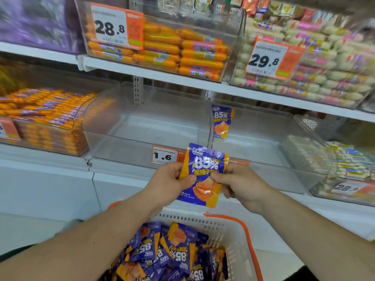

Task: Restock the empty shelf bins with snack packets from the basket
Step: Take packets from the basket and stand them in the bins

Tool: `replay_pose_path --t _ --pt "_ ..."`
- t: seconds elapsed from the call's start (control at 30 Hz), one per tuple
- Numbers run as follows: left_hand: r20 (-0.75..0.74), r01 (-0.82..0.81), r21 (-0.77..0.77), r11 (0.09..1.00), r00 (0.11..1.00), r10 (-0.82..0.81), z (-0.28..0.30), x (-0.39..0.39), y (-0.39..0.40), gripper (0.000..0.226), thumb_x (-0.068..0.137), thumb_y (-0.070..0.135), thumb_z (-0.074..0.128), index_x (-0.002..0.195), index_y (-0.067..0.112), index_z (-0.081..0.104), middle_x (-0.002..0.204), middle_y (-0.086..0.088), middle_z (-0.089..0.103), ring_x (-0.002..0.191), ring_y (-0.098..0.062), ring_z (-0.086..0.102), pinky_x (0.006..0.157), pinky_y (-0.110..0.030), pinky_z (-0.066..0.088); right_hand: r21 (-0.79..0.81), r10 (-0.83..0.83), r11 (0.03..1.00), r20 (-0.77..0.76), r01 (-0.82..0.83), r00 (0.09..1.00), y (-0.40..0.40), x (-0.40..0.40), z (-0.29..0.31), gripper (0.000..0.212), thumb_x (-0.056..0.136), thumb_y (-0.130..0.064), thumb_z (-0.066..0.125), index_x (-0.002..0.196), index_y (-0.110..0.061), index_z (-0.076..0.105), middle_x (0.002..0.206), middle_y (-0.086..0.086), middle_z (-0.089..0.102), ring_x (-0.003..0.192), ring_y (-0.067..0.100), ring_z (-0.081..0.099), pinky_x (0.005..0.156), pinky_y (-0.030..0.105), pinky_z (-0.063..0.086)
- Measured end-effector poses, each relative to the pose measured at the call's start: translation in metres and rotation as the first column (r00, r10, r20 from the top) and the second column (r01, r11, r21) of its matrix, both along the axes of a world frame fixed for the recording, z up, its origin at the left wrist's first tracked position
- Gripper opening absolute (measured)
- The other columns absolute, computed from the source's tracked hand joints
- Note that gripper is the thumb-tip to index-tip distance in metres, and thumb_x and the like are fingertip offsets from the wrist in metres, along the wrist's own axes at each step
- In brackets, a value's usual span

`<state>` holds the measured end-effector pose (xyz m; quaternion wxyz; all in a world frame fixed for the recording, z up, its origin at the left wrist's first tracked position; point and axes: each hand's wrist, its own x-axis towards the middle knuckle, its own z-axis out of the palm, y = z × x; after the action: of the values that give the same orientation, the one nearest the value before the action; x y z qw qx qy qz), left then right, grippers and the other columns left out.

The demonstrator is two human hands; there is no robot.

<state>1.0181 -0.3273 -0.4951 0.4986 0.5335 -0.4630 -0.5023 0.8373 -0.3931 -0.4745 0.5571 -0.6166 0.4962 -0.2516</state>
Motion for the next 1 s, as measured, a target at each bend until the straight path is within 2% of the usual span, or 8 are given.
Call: replay_pose_path --t 0.13,0.23,0.33,0.43,0.53,0.77,0.93,1.0 --pt "0.174 -0.01 -0.138 0.99 0.984 0.034 0.022 -0.006 -0.026 0.008 0.093 0.015 0.064 0.091 0.019 0.07 0.086 0.002 0.076 0.08 -0.017 0.072 0.074 -0.034 0.058 0.056 -0.086 0.995 0.11 0.08 0.99 -0.013 -0.016 0.025 0.006 0.093 -0.01 0.062 0.094 -0.008 0.068 0.079 0.014 0.058 0.05 0.014 0.034 0.045 0.022 0.026" --pt "0.404 -0.112 -0.339 0.934 0.879 0.252 0.037 -0.007 -0.059 0.014 0.09 0.022 0.065 0.079 0.03 0.064 0.078 0.011 0.067 0.063 -0.001 0.057 0.067 -0.022 0.047 0.102 -0.185 0.98 0.17 0.169 0.968 -0.039 -0.044 0.051 0.009 0.093 -0.013 0.061 0.085 -0.014 0.063 0.069 0.008 0.053 0.044 0.011 0.033 0.039 0.019 0.027" --pt "0.471 -0.191 -0.377 0.906 0.803 0.365 0.05 -0.009 -0.096 0.011 0.087 0.03 0.067 0.097 0.03 0.061 0.097 0.008 0.062 0.072 -0.007 0.054 0.076 -0.026 0.047 0.169 -0.331 0.938 0.183 0.302 0.926 -0.085 -0.066 0.067 0.022 0.095 -0.015 0.059 0.074 -0.019 0.053 0.055 -0.004 0.044 0.035 0.005 0.027 0.035 0.016 0.023" --pt "0.568 -0.148 -0.252 0.956 0.778 0.27 0.056 -0.012 -0.138 0.057 0.082 0.043 0.07 0.129 0.018 0.052 0.123 0.0 0.054 0.1 -0.018 0.055 0.089 -0.028 0.043 0.124 -0.397 0.915 0.094 0.385 0.913 -0.139 -0.067 0.065 0.027 0.096 -0.017 0.06 0.072 -0.021 0.048 0.054 -0.004 0.045 0.034 0.004 0.03 0.035 0.016 0.025" --pt "0.524 -0.089 -0.09 0.992 0.843 0.123 0.054 -0.021 -0.168 0.088 0.071 0.055 0.073 0.142 0.017 0.04 0.14 -0.004 0.047 0.121 -0.022 0.053 0.101 -0.039 0.045 -0.01 -0.376 0.927 -0.048 0.376 0.925 -0.185 -0.045 0.052 0.027 0.096 -0.014 0.061 0.071 -0.019 0.051 0.064 0.002 0.052 0.046 0.009 0.038 0.046 0.019 0.029" --pt "0.317 -0.133 -0.072 0.988 0.936 0.15 0.024 -0.026 -0.185 0.09 0.046 0.045 0.062 0.133 0.025 0.049 0.131 -0.002 0.05 0.106 -0.029 0.062 0.09 -0.044 0.05 -0.062 -0.37 0.929 -0.066 0.366 0.927 -0.238 0.014 0.016 0.032 0.089 0.003 0.064 0.064 -0.01 0.05 0.061 0.009 0.058 0.04 0.009 0.05 0.048 0.019 0.044" --pt "0.285 -0.116 -0.103 0.988 0.948 0.141 0.025 -0.028 -0.182 0.084 0.042 0.051 0.061 0.123 0.03 0.054 0.127 -0.001 0.052 0.108 -0.026 0.061 0.095 -0.042 0.05 -0.148 -0.46 0.884 -0.102 0.444 0.882 -0.278 0.023 -0.019 0.038 0.065 -0.024 0.088 0.09 -0.006 0.066 0.091 0.013 0.07 0.075 0.026 0.068 0.072 0.039 0.059" --pt "0.291 -0.11 -0.104 0.988 0.947 0.136 0.025 -0.028 -0.182 0.09 0.041 0.055 0.06 0.127 0.03 0.054 0.127 0.0 0.052 0.107 -0.025 0.062 0.095 -0.043 0.05 -0.166 -0.484 0.871 -0.117 0.463 0.867 -0.266 0.031 -0.011 0.042 0.07 -0.025 0.087 0.099 -0.004 0.067 0.081 0.01 0.072 0.072 0.02 0.071 0.067 0.032 0.06"
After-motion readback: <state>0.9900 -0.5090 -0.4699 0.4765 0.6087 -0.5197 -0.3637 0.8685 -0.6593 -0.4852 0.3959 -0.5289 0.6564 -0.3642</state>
